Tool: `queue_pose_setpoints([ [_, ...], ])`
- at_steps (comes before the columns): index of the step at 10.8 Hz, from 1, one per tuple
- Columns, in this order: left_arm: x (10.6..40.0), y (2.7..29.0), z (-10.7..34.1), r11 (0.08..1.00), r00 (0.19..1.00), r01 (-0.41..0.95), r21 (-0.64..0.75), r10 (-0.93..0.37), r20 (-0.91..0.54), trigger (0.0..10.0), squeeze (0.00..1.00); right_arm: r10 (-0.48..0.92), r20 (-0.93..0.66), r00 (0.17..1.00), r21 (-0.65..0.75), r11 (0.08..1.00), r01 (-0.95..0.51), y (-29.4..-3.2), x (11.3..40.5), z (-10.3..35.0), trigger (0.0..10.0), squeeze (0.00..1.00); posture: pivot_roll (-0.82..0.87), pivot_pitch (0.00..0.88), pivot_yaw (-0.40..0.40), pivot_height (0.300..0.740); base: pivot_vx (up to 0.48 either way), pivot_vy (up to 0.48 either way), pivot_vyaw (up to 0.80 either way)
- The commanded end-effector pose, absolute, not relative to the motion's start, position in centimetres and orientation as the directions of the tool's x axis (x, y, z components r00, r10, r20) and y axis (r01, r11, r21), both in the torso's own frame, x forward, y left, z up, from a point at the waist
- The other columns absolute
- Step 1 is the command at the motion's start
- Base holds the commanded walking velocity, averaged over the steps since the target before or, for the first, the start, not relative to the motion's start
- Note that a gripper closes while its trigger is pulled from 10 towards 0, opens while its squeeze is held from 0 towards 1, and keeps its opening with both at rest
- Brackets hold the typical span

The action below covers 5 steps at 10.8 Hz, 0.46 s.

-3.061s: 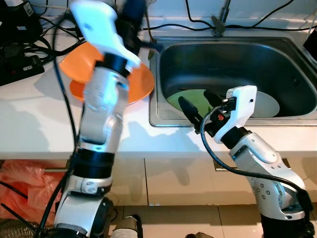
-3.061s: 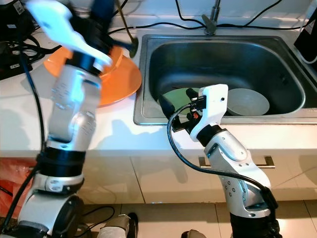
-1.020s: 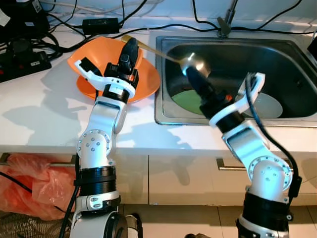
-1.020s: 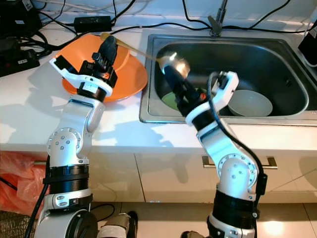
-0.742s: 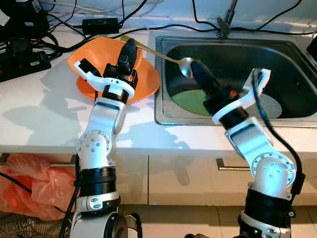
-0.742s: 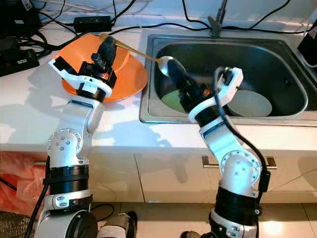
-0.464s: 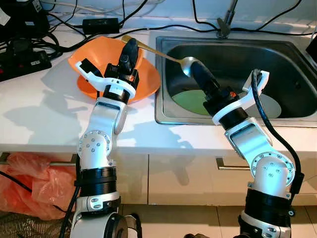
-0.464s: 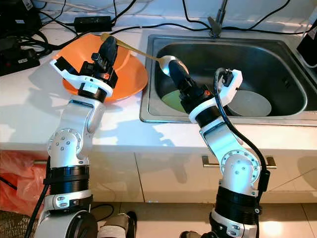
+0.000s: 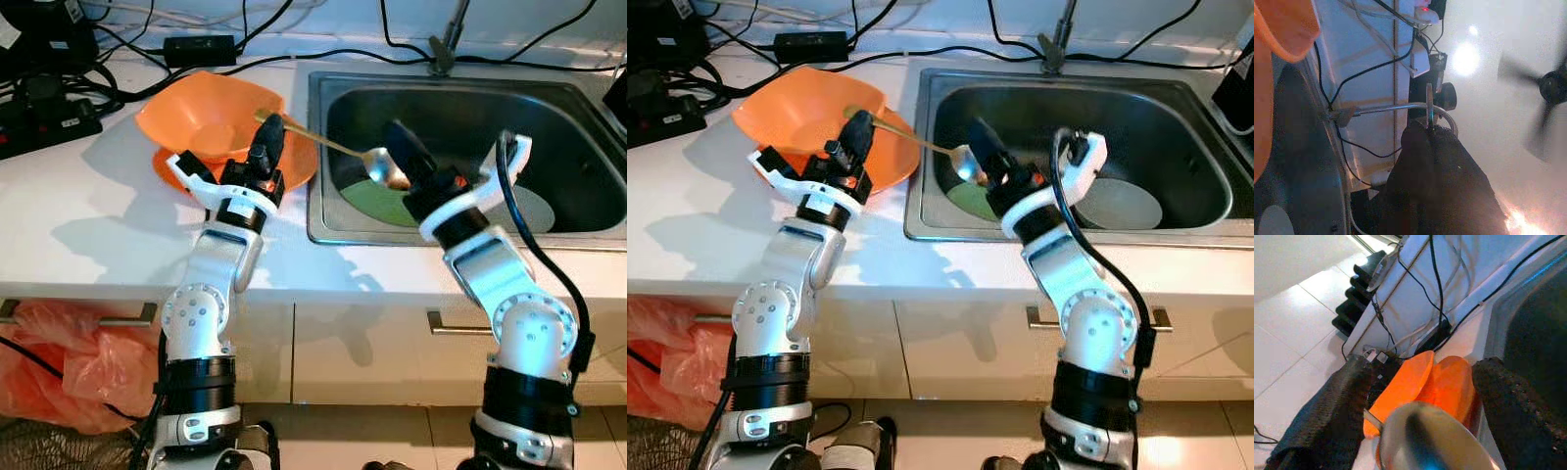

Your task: Kitchen organization

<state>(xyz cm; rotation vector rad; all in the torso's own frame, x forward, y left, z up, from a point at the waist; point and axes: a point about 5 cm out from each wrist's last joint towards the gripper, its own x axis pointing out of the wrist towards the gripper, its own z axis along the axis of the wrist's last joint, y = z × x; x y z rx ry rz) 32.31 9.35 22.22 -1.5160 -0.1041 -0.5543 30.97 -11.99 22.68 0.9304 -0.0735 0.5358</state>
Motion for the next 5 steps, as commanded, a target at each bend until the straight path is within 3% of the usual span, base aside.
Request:
queue_pose_setpoints([
  [1, 31.53, 6.04, 23.49, -0.193, 0.842, 0.409, -0.892, -0.296, 0.450, 0.0, 0.00, 0.399, 0.294, 0.868, 0.750, 0.467, -0.469, -12.06, 31.14, 22.74, 0.0, 0.00, 0.12, 0.135, -0.023, 0.740, 0.000, 0.000, 0.00],
  [5, 31.72, 6.03, 23.52, -0.189, 0.850, 0.406, -0.894, -0.281, 0.445, 0.0, 0.00, 0.415, 0.285, 0.864, 0.768, 0.440, -0.465, -11.31, 30.98, 22.38, 0.0, 0.00, 0.12, 0.136, -0.024, 0.740, 0.000, 0.000, 0.00],
])
